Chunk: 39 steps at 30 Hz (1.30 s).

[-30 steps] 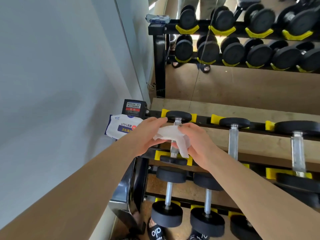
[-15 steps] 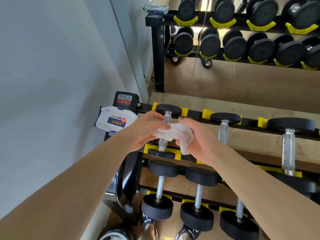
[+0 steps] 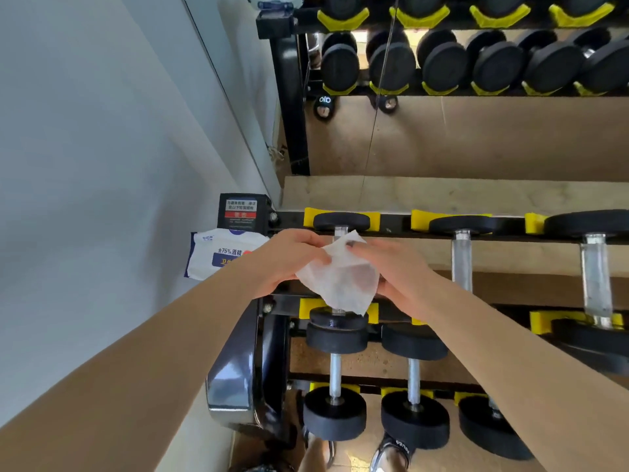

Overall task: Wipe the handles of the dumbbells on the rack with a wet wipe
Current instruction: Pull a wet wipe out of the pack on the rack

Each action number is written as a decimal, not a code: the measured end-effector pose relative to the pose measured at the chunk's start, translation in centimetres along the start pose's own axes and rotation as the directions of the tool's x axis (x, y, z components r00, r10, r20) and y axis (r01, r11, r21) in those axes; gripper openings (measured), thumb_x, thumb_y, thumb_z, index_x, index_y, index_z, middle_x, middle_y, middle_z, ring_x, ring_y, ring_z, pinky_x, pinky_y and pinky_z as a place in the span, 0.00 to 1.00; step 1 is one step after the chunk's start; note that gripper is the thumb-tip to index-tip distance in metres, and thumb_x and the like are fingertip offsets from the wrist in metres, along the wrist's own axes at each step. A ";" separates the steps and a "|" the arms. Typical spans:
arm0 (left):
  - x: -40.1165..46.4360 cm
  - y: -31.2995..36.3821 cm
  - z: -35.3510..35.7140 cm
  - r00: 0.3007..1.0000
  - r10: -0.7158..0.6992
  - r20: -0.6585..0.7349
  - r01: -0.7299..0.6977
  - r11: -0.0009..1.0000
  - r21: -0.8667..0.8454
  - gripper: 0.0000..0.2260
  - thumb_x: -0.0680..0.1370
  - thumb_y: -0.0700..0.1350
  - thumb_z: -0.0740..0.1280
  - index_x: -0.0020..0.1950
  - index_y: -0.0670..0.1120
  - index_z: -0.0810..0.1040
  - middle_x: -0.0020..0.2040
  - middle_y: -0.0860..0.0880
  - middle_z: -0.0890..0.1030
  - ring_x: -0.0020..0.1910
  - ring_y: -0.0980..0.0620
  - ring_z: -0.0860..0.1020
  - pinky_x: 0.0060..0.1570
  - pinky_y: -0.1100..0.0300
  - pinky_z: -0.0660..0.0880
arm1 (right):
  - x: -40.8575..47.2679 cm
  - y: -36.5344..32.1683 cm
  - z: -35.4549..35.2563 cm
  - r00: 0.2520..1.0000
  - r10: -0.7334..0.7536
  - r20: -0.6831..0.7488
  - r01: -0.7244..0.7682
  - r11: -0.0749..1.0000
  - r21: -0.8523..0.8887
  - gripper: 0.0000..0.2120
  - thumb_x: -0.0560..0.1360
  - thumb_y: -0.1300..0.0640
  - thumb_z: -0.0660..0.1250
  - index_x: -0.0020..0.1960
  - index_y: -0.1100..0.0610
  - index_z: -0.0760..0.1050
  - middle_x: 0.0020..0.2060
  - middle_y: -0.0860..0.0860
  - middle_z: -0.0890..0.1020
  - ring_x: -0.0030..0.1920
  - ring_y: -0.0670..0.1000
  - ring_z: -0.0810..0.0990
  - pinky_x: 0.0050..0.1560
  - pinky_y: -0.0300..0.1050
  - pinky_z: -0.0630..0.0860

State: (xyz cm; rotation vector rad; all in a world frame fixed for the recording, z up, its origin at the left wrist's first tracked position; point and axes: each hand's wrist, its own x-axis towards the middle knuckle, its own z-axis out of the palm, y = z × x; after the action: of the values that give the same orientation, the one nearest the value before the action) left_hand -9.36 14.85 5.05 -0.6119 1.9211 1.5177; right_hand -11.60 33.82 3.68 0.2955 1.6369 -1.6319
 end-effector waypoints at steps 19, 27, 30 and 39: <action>-0.3 0.9 -2.5 0.998 0.008 -0.060 -0.022 0.971 -0.239 0.09 0.86 0.46 0.60 0.55 0.46 0.78 0.49 0.48 0.81 0.49 0.50 0.79 0.56 0.52 0.77 | 0.8 -0.7 1.6 0.995 0.053 0.078 -0.071 0.967 0.244 0.16 0.78 0.66 0.66 0.65 0.58 0.73 0.57 0.56 0.83 0.56 0.57 0.83 0.54 0.53 0.81; -0.6 0.6 -2.7 0.993 -0.065 -0.098 0.006 0.861 -0.509 0.07 0.85 0.46 0.61 0.58 0.49 0.79 0.51 0.46 0.83 0.51 0.48 0.82 0.58 0.49 0.78 | 0.5 0.8 1.4 0.997 0.079 -0.013 -0.067 0.918 0.391 0.17 0.78 0.69 0.60 0.66 0.61 0.73 0.56 0.58 0.84 0.56 0.57 0.84 0.58 0.53 0.80; -0.5 0.4 -2.6 0.993 -0.075 -0.091 0.018 0.859 -0.512 0.11 0.85 0.45 0.61 0.65 0.45 0.78 0.60 0.41 0.82 0.54 0.46 0.81 0.53 0.48 0.78 | 0.5 1.1 1.4 0.995 0.076 -0.066 -0.038 0.893 0.448 0.18 0.77 0.69 0.58 0.66 0.62 0.74 0.56 0.59 0.83 0.57 0.58 0.83 0.58 0.52 0.80; -0.7 0.0 -2.8 0.991 -0.087 -0.104 0.006 0.796 -0.605 0.16 0.84 0.44 0.59 0.70 0.44 0.75 0.66 0.41 0.80 0.52 0.47 0.82 0.40 0.54 0.81 | 0.1 1.3 1.8 0.963 0.194 -0.186 -0.029 0.765 0.643 0.18 0.77 0.69 0.55 0.63 0.63 0.74 0.55 0.60 0.84 0.55 0.59 0.83 0.52 0.53 0.81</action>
State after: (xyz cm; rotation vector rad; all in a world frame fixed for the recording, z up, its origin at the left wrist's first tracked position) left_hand -9.33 12.16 6.00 -1.0428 1.4591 2.1179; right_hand -10.19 32.30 2.94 0.9581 1.1350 -2.0812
